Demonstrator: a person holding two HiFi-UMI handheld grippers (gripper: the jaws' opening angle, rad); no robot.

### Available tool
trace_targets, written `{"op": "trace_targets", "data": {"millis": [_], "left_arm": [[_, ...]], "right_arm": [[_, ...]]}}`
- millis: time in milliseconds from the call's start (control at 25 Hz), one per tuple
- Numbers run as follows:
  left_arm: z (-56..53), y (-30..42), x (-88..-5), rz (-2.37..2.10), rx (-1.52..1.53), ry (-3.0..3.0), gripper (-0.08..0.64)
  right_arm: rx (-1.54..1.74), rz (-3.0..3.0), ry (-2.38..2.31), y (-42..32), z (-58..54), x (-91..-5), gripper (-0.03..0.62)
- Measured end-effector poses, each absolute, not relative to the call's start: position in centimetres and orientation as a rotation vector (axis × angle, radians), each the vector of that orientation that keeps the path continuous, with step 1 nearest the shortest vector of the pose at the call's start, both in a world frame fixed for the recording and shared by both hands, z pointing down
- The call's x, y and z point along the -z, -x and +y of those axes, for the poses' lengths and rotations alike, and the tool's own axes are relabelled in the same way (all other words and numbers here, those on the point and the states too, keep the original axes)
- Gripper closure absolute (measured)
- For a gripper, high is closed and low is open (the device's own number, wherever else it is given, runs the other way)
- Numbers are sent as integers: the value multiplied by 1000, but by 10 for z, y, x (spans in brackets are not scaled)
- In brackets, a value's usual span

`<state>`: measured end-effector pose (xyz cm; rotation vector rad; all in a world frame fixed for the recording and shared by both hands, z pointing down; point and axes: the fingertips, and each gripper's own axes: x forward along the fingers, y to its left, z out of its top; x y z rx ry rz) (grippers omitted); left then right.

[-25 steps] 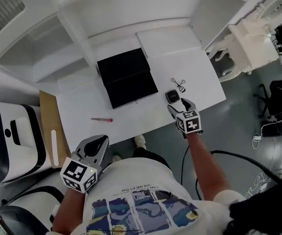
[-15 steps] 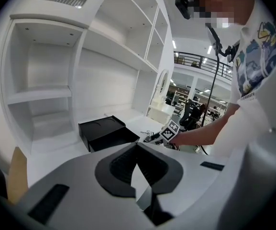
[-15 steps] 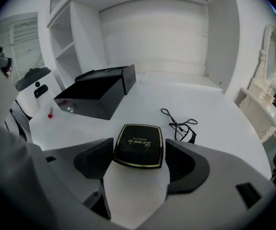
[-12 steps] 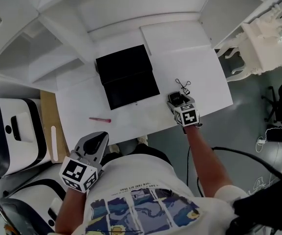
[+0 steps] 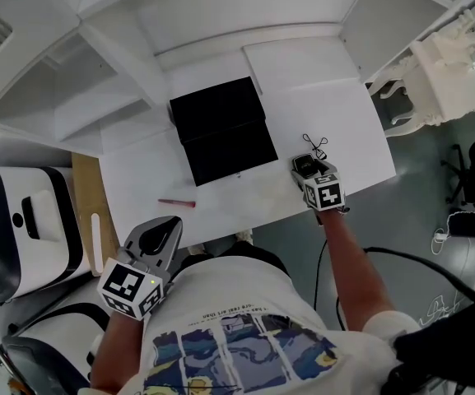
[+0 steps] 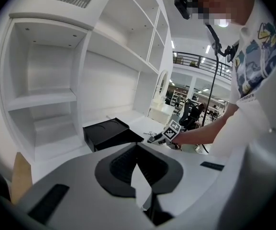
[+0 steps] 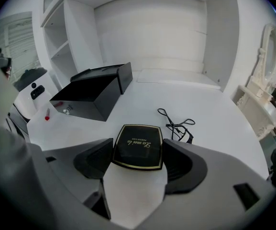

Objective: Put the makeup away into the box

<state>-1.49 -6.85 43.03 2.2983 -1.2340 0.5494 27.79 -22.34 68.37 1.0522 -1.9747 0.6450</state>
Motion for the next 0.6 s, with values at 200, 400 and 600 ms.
{"op": "trace_targets", "data": {"millis": [200,400,600], "left_arm": [[-68,28,-433,-1220,-533,-2304,546],[-67,35,-431,-1207,-499,-2331,546],[-65,44,-433,-1192,-458,-2347,546]], "right_arm": [[-647,-1959,-1086,-279,-222,-671,259],[-613,-1976,-1116,-272,-220,-637,259],[-569,-2022,-1111,-246,-221,-601,259]]}}
